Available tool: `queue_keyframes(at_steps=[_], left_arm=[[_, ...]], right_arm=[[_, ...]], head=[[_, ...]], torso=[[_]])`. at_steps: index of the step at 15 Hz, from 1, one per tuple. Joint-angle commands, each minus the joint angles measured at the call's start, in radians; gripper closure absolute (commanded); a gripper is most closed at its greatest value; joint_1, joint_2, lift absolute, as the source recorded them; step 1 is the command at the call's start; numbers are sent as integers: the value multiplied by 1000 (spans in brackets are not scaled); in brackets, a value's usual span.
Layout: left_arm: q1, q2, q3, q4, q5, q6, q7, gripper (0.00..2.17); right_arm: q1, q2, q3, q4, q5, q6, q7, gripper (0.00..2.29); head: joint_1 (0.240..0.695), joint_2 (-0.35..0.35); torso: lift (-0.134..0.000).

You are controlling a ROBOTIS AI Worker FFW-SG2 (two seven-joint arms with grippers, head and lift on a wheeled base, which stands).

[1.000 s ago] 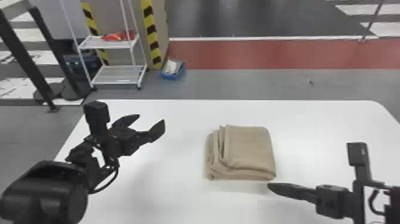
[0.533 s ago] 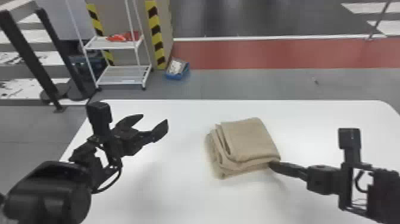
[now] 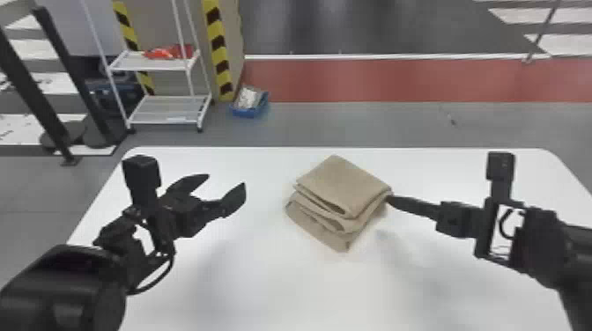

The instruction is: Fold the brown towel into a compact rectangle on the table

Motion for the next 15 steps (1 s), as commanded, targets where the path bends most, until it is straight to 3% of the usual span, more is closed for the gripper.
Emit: queue_keyframes(at_steps=[1,3,4,7,8,11,15], left_arm=[[-9,-6,-22,31,-1,-42,4,90],[-38,-11,-48,85,0,-63,6,90],[-54,-14,-70,118,-1,-106,1,336],[-127,-34,-136,224,-3,-115,-11,1710],[-155,-44,-156,267,-8,-115,-27,1885],[-215,-52,-212,379,-12,-168,-54,1889],[-265,-54,-254,499,-28,-284,-76,1885]], right_arm=[[105,-16,-119,-90,-42,-1,47,1848],[192,-42,-228,-131,-85,-90,109,1848],[250,-56,-257,-159,-109,-139,117,1848],[404,-58,-321,-261,-120,-218,120,1848],[445,-53,-337,-294,-131,-243,122,1848],[545,-27,-377,-401,-168,-258,132,1848],[608,22,-400,-470,-197,-286,166,1848]], head=[[695,36],[695,-2],[695,-26],[695,-121],[695,-138],[695,-194],[695,-211]], torso=[[-124],[-124],[-124],[-124],[-124],[-124],[-124]])
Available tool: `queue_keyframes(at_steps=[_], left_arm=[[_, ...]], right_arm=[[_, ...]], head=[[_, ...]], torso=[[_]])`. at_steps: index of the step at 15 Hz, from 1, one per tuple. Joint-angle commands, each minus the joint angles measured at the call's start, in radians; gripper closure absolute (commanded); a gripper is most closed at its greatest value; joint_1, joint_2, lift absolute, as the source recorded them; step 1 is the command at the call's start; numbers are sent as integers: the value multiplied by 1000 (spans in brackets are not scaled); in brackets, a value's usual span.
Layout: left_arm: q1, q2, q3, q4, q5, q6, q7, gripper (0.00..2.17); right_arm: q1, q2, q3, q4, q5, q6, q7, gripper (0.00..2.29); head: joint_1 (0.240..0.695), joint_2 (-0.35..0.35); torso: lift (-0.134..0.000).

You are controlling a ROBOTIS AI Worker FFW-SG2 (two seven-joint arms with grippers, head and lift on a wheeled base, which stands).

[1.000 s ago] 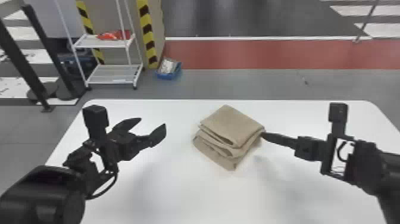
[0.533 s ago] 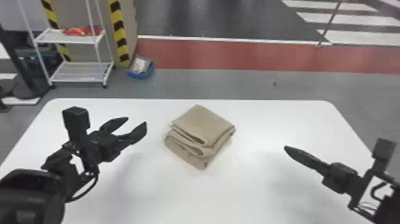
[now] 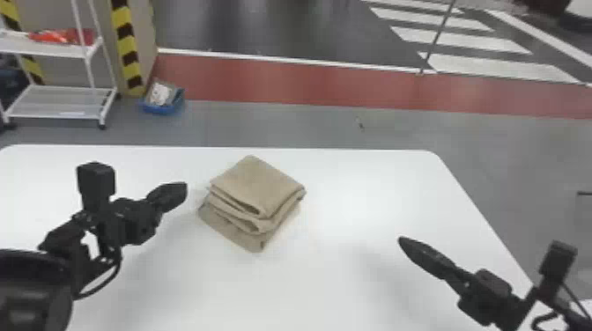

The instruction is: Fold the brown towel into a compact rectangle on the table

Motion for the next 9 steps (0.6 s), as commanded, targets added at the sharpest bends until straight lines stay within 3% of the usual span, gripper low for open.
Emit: queue_keyframes(at_steps=[1,9], left_arm=[[-28,0,-18,59,-5,-50,-11,1885],[-32,-28,-59,74,-36,-41,-76,1885]], right_arm=[[28,21,-9,-19,-18,-27,13,1848],[65,45,-39,-37,-52,-64,47,1848]], head=[[695,-210],[695,-244]], torso=[[-124],[-124]])
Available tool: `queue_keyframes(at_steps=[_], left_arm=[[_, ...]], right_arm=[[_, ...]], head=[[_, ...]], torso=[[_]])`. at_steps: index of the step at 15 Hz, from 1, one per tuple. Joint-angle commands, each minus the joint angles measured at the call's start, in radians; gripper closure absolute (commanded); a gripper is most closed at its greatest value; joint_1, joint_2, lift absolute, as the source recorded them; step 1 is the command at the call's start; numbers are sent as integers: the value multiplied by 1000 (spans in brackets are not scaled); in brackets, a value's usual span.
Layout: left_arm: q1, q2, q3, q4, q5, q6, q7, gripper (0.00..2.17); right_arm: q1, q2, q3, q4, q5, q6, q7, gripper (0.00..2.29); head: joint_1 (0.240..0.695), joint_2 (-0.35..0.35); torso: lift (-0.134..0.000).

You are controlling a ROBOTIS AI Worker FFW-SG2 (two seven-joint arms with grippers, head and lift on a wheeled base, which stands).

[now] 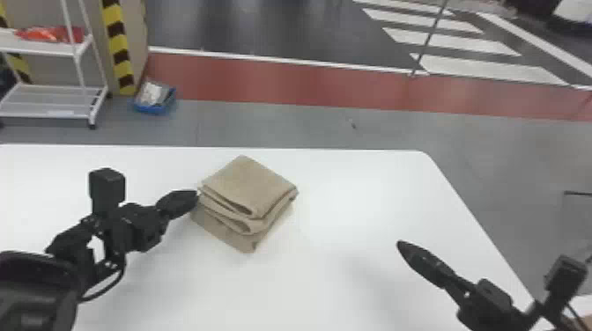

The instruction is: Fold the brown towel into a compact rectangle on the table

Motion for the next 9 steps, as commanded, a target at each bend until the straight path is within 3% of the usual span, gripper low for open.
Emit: queue_keyframes(at_steps=[1,9], left_arm=[[2,-10,-8,0,-1,12,-9,1885],[137,-2,-15,-182,12,143,-43,1885]], right_arm=[[6,6,-9,-3,-17,-22,9,1848],[9,23,-13,21,-28,-65,23,1848]], head=[[695,-249],[695,-308]], torso=[[-124],[-124]])
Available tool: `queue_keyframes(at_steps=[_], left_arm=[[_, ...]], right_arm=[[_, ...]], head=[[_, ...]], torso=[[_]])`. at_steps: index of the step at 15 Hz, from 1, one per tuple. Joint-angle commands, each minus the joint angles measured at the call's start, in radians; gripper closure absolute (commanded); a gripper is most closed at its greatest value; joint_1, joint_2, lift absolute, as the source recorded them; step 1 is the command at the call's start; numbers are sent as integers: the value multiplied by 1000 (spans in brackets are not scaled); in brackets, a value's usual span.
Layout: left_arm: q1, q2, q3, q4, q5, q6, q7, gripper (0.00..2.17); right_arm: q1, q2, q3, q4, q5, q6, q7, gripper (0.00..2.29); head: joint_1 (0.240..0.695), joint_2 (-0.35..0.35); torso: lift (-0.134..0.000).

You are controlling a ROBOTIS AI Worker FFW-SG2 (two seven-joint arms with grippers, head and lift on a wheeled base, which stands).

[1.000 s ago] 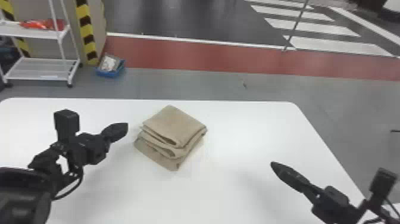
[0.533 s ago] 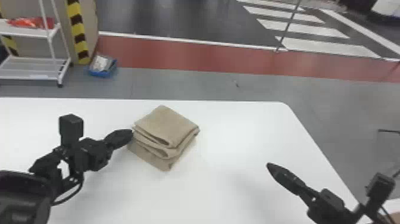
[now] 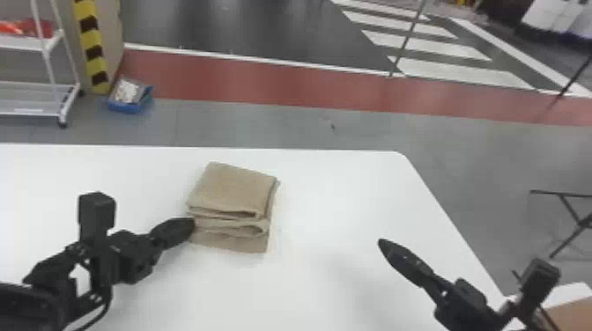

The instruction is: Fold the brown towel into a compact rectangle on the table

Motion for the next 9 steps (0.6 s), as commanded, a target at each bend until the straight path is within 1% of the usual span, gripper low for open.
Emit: queue_keyframes(at_steps=[1,4,7,9], left_arm=[[53,4,3,-68,0,42,-1,1885],[105,4,4,-131,0,61,-4,1885],[140,7,19,-216,0,125,-5,1885],[171,19,65,-306,10,174,-4,1878]], right_arm=[[1,2,0,9,-4,-14,0,1848],[-1,4,2,18,-11,-29,5,1848],[-4,5,5,19,-12,-29,5,1848],[-45,-1,6,18,-1,8,-2,1828]], head=[[695,-315],[695,-344],[695,-350],[695,-350]], torso=[[-124],[-124],[-124],[-124]])
